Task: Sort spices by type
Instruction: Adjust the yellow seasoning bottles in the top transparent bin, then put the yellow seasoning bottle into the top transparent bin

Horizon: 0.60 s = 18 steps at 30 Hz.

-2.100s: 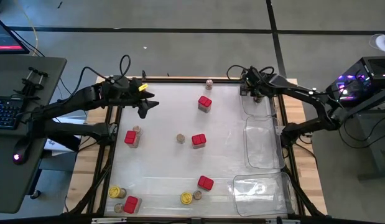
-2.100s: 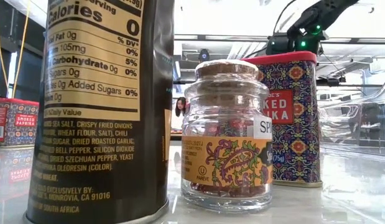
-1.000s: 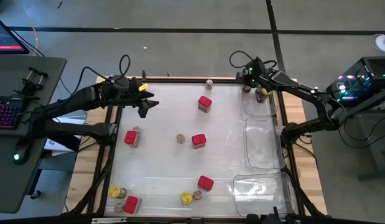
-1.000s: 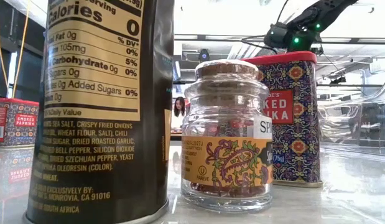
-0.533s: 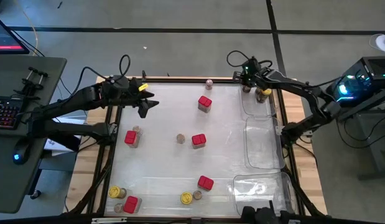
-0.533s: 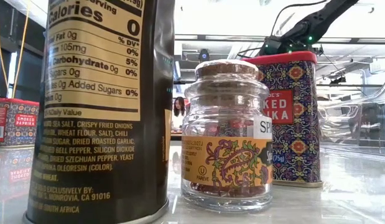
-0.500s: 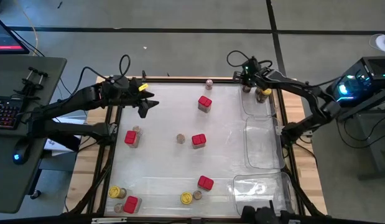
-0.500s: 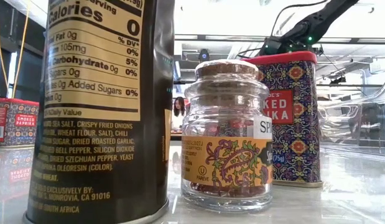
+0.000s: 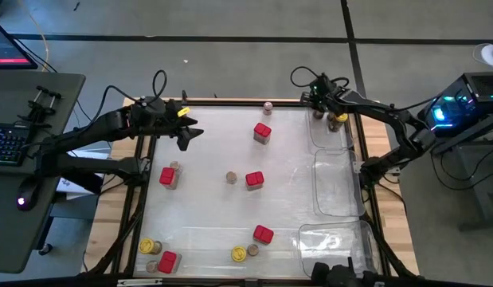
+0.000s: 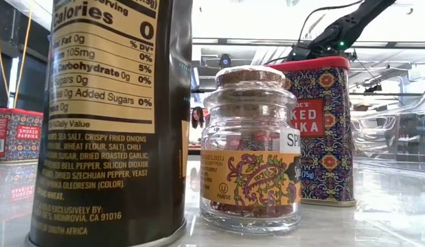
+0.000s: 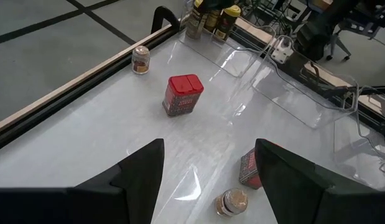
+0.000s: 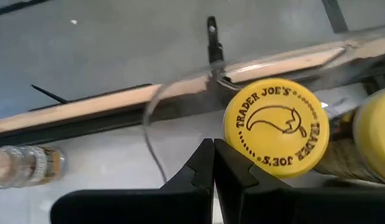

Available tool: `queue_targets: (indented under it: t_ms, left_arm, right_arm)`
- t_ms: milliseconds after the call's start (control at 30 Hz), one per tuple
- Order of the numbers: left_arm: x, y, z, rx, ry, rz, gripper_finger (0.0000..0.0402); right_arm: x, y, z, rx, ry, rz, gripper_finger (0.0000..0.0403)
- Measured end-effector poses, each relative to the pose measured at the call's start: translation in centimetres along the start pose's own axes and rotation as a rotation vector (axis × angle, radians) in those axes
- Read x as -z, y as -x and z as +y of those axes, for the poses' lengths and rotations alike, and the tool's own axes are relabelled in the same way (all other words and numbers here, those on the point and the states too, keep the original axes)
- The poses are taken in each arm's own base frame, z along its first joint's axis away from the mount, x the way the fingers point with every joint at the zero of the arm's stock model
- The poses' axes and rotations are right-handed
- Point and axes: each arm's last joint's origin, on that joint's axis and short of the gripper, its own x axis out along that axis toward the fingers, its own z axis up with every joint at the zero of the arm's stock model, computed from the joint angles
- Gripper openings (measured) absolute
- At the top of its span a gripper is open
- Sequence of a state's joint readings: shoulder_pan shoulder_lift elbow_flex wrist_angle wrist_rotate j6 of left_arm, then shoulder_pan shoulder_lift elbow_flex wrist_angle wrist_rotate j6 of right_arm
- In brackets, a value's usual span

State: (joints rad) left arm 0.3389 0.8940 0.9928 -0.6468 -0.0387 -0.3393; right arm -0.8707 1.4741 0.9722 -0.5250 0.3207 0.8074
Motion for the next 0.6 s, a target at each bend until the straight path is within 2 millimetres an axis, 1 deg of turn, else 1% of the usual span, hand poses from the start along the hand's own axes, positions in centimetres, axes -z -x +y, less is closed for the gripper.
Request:
queue_targets:
  t_ms: [200, 367, 467, 600]
  left_arm:
    - [0.0, 0.0, 0.0, 0.0, 0.001, 0.0, 0.0239]
    - [0.0, 0.0, 0.0, 0.0, -0.003, 0.0, 0.0239]
    - [0.1, 0.0, 0.0, -0.002, -0.026, 0.005, 0.0239]
    - [0.1, 0.0, 0.0, -0.003, -0.054, 0.012, 0.0239]
  right_arm:
    - [0.1, 0.3, -0.3, 0.033, 0.01, 0.003, 0.0]
    - [-0.4, 1.4, -0.3, 0.001, 0.014, -0.027, 0.0]
    - [-1.2, 2.8, -0.1, -0.038, 0.029, -0.066, 0.0]
    - [-2.9, 5.4, 0.4, -0.115, 0.044, -0.142, 0.0]
